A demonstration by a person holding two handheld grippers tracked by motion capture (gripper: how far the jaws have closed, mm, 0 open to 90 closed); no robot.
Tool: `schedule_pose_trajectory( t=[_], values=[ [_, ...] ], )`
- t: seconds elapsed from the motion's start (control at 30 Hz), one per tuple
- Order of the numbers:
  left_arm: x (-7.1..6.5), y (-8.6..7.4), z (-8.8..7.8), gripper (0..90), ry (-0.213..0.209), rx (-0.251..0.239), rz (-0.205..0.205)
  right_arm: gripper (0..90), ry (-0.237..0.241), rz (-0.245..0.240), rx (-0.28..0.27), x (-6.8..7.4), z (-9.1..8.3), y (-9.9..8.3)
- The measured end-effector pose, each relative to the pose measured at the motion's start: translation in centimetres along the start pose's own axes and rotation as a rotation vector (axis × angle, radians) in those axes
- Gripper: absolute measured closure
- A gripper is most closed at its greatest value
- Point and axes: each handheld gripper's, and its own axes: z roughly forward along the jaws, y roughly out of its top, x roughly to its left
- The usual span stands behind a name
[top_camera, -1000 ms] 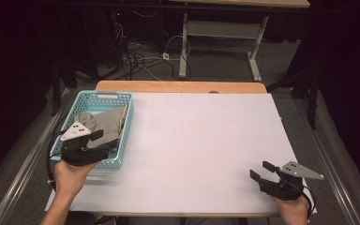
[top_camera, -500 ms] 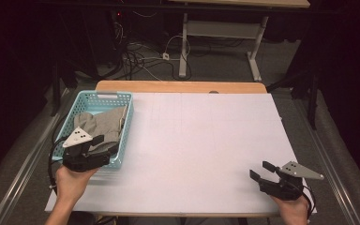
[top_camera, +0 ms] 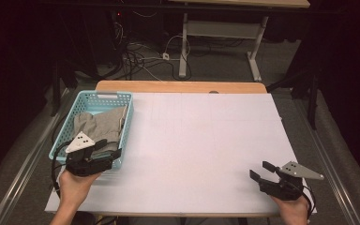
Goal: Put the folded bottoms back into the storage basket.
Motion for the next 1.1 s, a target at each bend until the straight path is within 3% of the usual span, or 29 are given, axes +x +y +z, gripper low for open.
schedule_pose_trajectory(
  t=[1.1],
  values=[
    [-0.1,-2.7,0.5,30.7,-0.009,-0.007,-0.029,35.0,0.0,-0.004,0.0,0.0,0.0,0.0]
  ],
)
